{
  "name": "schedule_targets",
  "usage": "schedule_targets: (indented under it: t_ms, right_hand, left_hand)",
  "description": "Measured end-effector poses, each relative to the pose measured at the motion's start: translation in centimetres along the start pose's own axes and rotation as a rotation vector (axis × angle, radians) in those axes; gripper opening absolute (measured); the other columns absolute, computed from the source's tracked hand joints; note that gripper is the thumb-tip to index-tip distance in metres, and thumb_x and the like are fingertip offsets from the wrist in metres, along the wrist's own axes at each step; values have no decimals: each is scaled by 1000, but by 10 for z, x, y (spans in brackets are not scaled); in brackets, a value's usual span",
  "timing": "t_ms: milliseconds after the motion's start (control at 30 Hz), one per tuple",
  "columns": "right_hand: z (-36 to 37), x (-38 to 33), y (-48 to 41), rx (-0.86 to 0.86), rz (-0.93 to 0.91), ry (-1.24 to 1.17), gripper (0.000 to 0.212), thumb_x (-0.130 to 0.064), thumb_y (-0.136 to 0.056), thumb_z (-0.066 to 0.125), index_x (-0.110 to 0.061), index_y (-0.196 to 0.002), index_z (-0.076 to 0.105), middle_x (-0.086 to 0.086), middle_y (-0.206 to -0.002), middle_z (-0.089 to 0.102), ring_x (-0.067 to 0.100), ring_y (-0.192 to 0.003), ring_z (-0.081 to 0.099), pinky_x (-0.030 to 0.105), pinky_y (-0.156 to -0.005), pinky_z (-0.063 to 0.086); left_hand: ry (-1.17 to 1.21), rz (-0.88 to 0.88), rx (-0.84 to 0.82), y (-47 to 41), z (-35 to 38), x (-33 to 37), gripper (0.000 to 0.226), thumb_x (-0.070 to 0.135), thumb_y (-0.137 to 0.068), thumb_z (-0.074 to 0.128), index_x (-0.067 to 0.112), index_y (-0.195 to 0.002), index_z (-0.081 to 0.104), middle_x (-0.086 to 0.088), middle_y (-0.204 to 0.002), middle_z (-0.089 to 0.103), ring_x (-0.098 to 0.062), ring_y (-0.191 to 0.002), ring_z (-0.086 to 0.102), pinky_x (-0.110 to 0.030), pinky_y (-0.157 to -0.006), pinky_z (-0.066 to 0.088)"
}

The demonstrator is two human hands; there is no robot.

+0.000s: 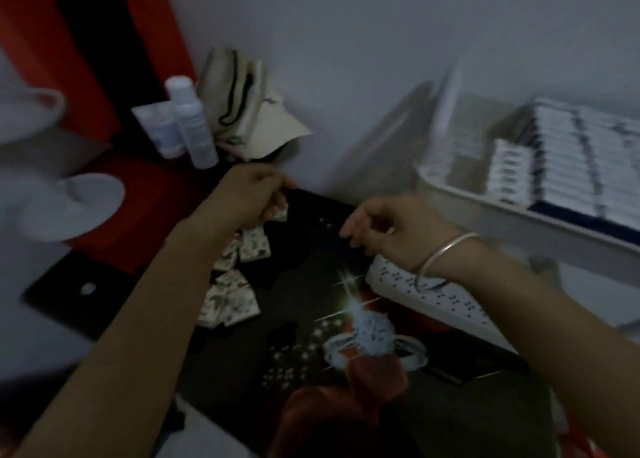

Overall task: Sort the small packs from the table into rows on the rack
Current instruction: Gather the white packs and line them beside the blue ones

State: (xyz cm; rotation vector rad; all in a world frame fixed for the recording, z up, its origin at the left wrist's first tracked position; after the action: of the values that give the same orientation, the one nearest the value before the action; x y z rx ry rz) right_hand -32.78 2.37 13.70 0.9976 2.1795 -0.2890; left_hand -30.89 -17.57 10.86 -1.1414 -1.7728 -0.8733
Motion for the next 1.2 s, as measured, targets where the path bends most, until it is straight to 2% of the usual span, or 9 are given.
schedule_targets:
  t_ms: [167, 333, 500, 600, 867, 967, 1033, 1100, 1200]
  right_hand:
    - [135, 41, -53, -235, 157, 35, 17, -13, -87, 60, -27, -87, 69, -7, -89, 70, 10, -86, 66, 26, -89, 51]
    - [255, 66, -82, -385, 259, 206, 32, -22, -88, 55, -20, -120, 55, 8, -124, 58, 28, -114, 56, 31, -95, 45]
    - [313, 76, -97, -198, 529, 83, 61, -37, -90, 58, -14, -139, 31, 13, -141, 33, 33, -128, 40, 40, -98, 41]
    - [323, 79, -100, -114, 563, 149, 72, -47, -86, 61, -20, -143, 26, 12, -145, 23, 33, -131, 32, 39, -94, 43]
    - [316, 99, -100, -55, 614, 63, 58, -38, -76, 75, -13, -119, 44, 9, -130, 38, 28, -121, 45, 38, -93, 47]
    - [297, 117, -85, 16, 645, -35, 57, -37, -72, 79, -12, -113, 47, 9, -123, 46, 26, -111, 52, 33, -91, 46]
    - [281, 134, -74, 27, 654, -70, 57, -37, -73, 78, -11, -115, 49, 10, -120, 52, 25, -107, 56, 32, -89, 46]
    - [261, 147, -64, 21, 645, -91, 50, -36, -76, 76, -11, -114, 54, 10, -111, 61, 26, -100, 59, 34, -85, 49]
    - [217, 154, -48, 93, 617, -184, 34, -34, -79, 74, -13, -100, 58, 6, -90, 63, 23, -82, 61, 34, -74, 53]
  left_hand:
    - [-208, -344, 258, 49, -35, -185, 19, 12, -95, 48, 17, -98, 66, -5, -83, 67, -18, -66, 60, -31, -60, 50]
    - [-444, -317, 355, 86, -54, -248, 21, 17, -92, 56, 13, -111, 64, -9, -106, 65, -23, -87, 61, -29, -68, 47]
    - [-502, -293, 305, 73, -43, -263, 36, 35, -91, 62, 13, -119, 60, -9, -115, 61, -23, -97, 61, -30, -73, 49]
    - [-503, -282, 282, 59, -32, -266, 47, 45, -85, 66, 12, -119, 59, -8, -114, 61, -25, -102, 59, -34, -77, 50]
    - [-553, -294, 164, 31, -18, -276, 63, 45, -75, 75, 16, -127, 56, -9, -124, 55, -26, -113, 54, -34, -86, 48]
    - [-479, -265, 138, 27, -10, -262, 33, 38, -75, 76, 23, -98, 58, -4, -102, 56, -20, -87, 55, -27, -64, 41]
    - [-363, -228, 111, 26, -2, -248, 34, 38, -76, 77, 27, -77, 45, 5, -76, 50, -14, -68, 49, -22, -52, 31]
    - [-203, -219, 62, 26, 9, -231, 31, 41, -79, 75, 27, -79, 48, 13, -74, 50, -11, -65, 54, -19, -53, 38]
    - [133, -313, -23, 30, 24, -199, 36, 41, -82, 71, 18, -103, 54, 3, -93, 60, -20, -76, 67, -35, -58, 59]
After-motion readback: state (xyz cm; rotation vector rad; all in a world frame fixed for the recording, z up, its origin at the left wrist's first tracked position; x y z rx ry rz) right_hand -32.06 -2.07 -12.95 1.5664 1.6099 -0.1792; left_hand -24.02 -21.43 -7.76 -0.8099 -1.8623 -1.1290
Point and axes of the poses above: each hand's wrist, its own y-axis away from the middle knuckle, its own z-axis out of the palm, x = y × z, the point moved 6 cm from there along -y, towards the middle knuckle
